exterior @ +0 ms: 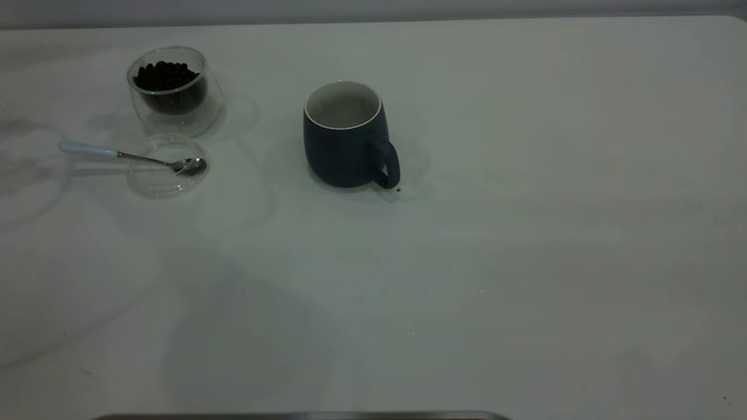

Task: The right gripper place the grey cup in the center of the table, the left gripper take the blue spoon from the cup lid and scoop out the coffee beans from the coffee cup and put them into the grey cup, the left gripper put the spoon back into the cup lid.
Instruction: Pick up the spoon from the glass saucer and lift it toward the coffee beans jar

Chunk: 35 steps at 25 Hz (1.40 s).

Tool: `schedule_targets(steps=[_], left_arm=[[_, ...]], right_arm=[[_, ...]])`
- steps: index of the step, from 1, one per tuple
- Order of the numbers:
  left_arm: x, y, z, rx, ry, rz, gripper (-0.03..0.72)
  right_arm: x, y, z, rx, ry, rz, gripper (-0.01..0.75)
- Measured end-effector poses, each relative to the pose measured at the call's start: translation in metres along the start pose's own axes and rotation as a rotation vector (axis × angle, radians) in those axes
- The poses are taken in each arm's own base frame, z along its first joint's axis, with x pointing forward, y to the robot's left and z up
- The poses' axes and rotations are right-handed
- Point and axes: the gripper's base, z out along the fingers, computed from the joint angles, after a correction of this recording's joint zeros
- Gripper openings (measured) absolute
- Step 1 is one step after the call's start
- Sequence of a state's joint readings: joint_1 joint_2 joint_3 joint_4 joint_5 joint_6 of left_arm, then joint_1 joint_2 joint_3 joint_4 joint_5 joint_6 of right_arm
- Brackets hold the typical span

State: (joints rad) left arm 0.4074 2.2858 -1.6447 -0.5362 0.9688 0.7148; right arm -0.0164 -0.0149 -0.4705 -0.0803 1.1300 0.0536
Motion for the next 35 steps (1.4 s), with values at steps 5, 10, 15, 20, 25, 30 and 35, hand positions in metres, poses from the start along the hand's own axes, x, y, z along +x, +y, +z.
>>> schedule_targets(steps=[5,10,15,20,25,30,35], left_arm=[[0.001,0.015,0.027,-0.002,-0.003,-0.028,0.617],[0.003,0.026,0.046,-0.018,-0.007,-0.045,0.617],[0.003,0.019,0.051,0.084,-0.014,-0.003,0.579],[0.004,0.015,0.058,0.168,-0.032,0.074,0.576],[0.003,0.019,0.066,0.162,-0.058,0.123,0.576],[0.008,0.025,0.083,0.19,-0.044,0.128,0.576],[0.009,0.027,0.097,0.239,-0.078,0.115,0.574]], right_arm=[[0.0,0.0,0.0,0.0,0.0,0.0,0.364],[0.0,0.0,0.0,0.0,0.0,0.0,0.364],[0.0,0.0,0.0,0.0,0.0,0.0,0.364],[0.0,0.0,0.0,0.0,0.0,0.0,0.364],[0.0,0.0,0.0,0.0,0.0,0.0,0.364],[0.0,0.0,0.0,0.0,0.0,0.0,0.364],[0.0,0.0,0.0,0.0,0.0,0.0,0.364]])
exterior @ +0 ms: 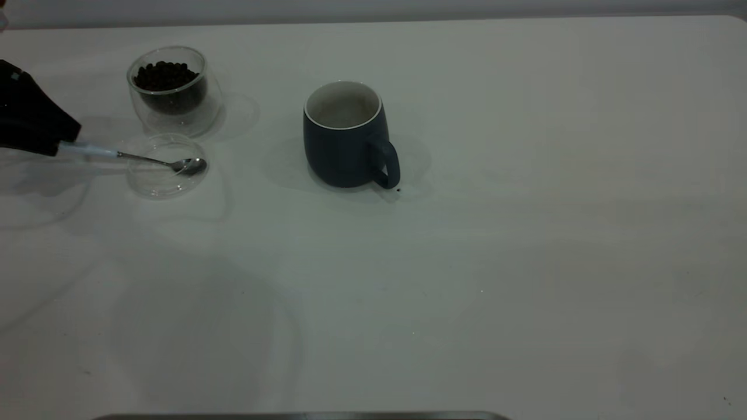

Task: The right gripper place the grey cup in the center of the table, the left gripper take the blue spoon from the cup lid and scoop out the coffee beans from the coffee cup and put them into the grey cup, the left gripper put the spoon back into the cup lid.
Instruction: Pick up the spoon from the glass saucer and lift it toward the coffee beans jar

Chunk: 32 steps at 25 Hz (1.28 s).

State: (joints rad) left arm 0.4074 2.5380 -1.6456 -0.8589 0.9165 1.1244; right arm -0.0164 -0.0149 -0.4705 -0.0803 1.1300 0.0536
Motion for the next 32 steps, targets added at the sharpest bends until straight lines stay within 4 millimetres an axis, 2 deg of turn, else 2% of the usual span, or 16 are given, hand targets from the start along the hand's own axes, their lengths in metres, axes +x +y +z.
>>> schedule_targets(steps=[9,32], left_arm=[[0.009,0.008,0.016,0.033,0.007,-0.021,0.574],[0.004,-0.002,0.024,0.11,-0.024,-0.025,0.573]], right_arm=[[0.0,0.0,0.0,0.0,0.0,0.0,0.364],[0.0,0.0,0.0,0.0,0.001,0.0,0.364]])
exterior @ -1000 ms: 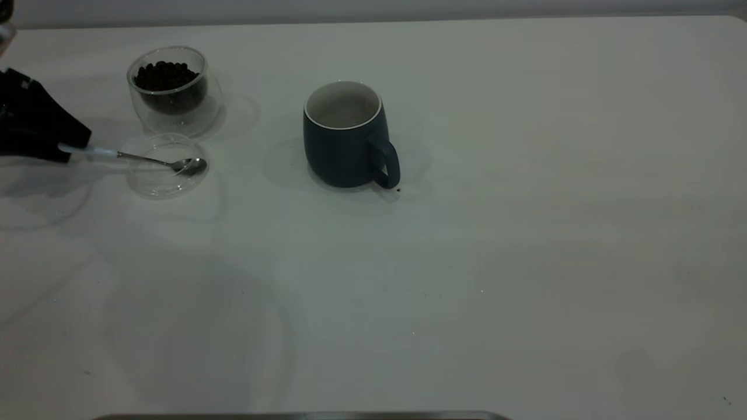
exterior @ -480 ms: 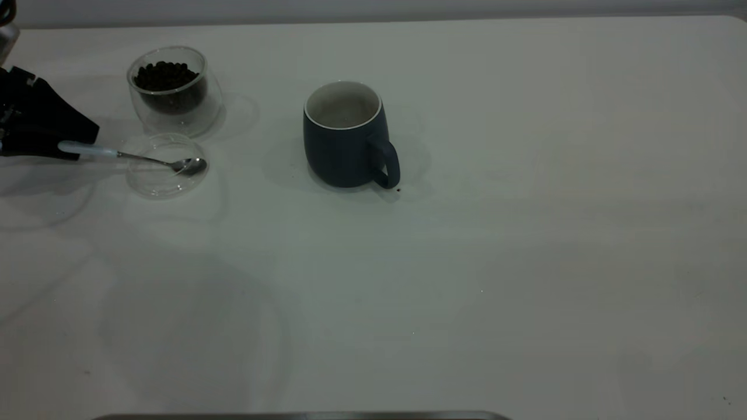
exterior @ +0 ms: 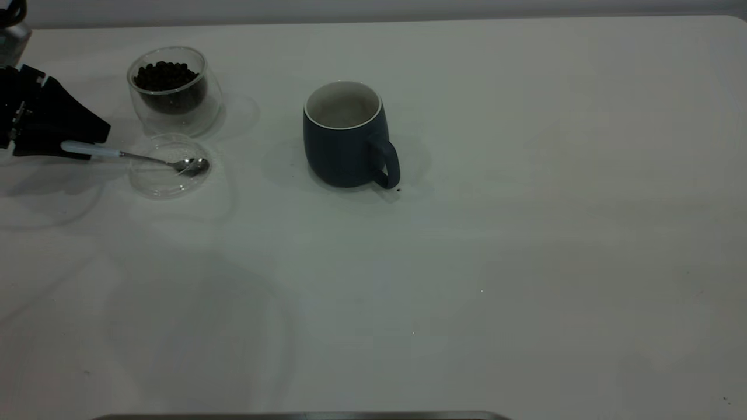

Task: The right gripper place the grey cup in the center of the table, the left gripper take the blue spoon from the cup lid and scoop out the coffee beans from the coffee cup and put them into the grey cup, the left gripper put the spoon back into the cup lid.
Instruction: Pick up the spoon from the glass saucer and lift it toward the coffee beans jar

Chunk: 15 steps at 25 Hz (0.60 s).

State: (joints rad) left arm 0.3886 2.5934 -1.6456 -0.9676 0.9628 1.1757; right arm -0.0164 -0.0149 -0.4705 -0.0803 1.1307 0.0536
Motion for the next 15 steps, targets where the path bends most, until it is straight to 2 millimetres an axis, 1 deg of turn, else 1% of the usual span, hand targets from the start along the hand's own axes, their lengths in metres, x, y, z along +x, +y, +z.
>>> schedule_targets(steps=[15], left_arm=[[0.0025,-0.0005,0.0,0.005,0.027,-0.015,0.569]], right_arm=[[0.0,0.0,0.0,0.0,0.0,0.0,0.364]])
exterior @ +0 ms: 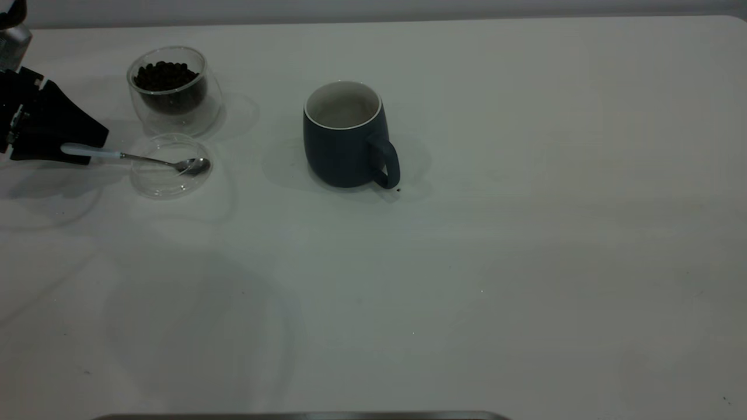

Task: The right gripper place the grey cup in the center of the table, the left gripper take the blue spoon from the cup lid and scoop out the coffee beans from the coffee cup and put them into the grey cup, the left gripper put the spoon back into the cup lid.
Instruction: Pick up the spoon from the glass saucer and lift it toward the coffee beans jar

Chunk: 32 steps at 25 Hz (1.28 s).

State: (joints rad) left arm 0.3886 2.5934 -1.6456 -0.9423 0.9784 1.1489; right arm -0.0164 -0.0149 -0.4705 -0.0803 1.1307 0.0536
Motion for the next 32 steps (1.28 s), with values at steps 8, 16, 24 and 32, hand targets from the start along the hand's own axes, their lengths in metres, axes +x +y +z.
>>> schedule_targets(steps=[8,16,24,32], left_arm=[[0.0064,0.0065,0.0087,0.011,0.015,-0.047,0.569],[0.0044,0.0072,0.0097,0.014,-0.011,-0.06,0.569],[0.0034,0.0068,0.0096,0.019,-0.022,-0.061,0.53],[0.0037,0.0059,0.0096,0.029,-0.019,-0.047,0.332]], right_arm=[[0.0,0.0,0.0,0.0,0.0,0.0,0.364],[0.0,0.0,0.0,0.0,0.0,0.0,0.364],[0.0,0.0,0.0,0.0,0.0,0.0,0.364],[0.0,0.0,0.0,0.0,0.0,0.0,0.364]])
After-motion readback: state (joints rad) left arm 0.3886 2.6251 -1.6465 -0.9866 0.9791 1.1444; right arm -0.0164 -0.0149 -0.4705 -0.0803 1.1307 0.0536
